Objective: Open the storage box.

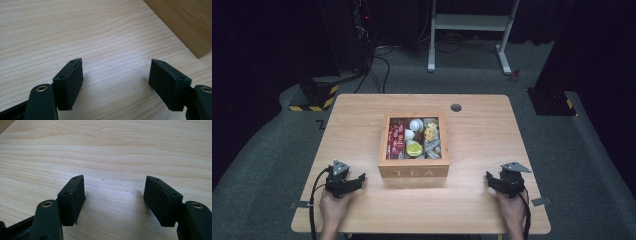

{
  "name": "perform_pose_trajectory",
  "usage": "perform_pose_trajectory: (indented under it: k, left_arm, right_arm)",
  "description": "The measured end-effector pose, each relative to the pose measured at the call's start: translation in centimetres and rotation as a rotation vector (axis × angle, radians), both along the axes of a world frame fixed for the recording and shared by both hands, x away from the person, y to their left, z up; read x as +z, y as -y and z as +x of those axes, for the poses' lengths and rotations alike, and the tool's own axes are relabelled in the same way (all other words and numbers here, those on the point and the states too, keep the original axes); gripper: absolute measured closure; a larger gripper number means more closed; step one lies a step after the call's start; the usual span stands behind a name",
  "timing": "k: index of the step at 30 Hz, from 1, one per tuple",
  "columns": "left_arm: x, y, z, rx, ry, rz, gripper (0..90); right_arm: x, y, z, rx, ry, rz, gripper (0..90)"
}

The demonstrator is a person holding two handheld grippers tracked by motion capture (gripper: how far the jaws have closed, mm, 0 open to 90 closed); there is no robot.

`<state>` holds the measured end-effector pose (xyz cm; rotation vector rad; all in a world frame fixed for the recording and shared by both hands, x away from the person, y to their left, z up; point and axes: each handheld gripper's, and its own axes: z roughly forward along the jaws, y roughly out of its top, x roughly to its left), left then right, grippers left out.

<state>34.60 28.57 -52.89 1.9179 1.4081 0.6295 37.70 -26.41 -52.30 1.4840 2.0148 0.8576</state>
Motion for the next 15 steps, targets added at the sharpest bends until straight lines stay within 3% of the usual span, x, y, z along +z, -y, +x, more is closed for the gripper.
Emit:
perform_pose_trajectory:
  k: [15]
  left_arm:
    - [0.0, 0.03, 0.01, 0.001, -0.001, 0.0, 27.5]
  right_arm:
    - [0.0, -0.02, -0.01, -0.001, -0.001, 0.002, 33.1]
